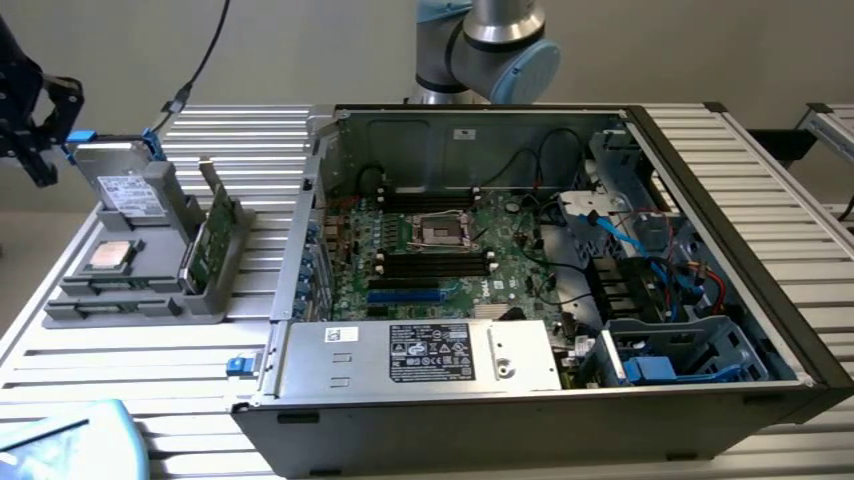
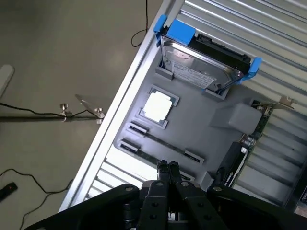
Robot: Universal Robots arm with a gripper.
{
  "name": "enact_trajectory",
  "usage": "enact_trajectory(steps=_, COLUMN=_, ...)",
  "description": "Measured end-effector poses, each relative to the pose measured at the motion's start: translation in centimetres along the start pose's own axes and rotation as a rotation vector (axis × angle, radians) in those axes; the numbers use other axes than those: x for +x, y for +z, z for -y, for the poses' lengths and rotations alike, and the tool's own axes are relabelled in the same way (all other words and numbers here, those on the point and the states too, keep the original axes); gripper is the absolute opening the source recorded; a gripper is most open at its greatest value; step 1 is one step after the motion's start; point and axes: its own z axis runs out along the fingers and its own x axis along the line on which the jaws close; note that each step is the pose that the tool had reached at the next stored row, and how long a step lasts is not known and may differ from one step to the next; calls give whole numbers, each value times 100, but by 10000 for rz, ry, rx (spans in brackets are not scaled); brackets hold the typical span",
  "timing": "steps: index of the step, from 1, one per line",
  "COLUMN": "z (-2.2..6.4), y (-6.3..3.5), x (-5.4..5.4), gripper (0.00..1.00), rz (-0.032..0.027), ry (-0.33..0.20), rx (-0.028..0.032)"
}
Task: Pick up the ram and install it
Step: 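Pick up the ram and move it above insertion slot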
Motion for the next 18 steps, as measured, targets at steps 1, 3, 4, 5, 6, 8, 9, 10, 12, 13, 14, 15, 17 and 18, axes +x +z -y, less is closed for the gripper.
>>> enact_trajectory(steps=1, z=1, y=7, x=-1, gripper=11, rz=-16, ry=-171, rx=12)
enact_trajectory(steps=3, z=2, y=20, x=-2, gripper=11, rz=-52, ry=-534, rx=38)
enact_trajectory(steps=4, z=3, y=27, x=-2, gripper=11, rz=-72, ry=-730, rx=52)
enact_trajectory(steps=5, z=3, y=34, x=-2, gripper=11, rz=-89, ry=-897, rx=64)
enact_trajectory(steps=6, z=4, y=41, x=-3, gripper=11, rz=-105, ry=-1080, rx=78)
enact_trajectory(steps=8, z=6, y=56, x=-4, gripper=11, rz=-141, ry=-1454, rx=105)
enact_trajectory(steps=9, z=6, y=63, x=-4, gripper=11, rz=-159, ry=-1633, rx=119)
enact_trajectory(steps=10, z=7, y=70, x=-5, gripper=11, rz=-176, ry=-1812, rx=132)
enact_trajectory(steps=12, z=9, y=84, x=-6, gripper=11, rz=-212, ry=-2175, rx=158)
enact_trajectory(steps=13, z=10, y=92, x=-7, gripper=11, rz=-229, ry=-2352, rx=171)
enact_trajectory(steps=14, z=10, y=99, x=-7, gripper=11, rz=-246, ry=-2526, rx=183)
enact_trajectory(steps=15, z=11, y=106, x=-7, gripper=11, rz=-266, ry=-2720, rx=197)
enact_trajectory(steps=17, z=12, y=120, x=-8, gripper=11, rz=-301, ry=-3073, rx=223)
enact_trajectory(steps=18, z=13, y=127, x=-9, gripper=11, rz=-318, ry=-3256, rx=236)
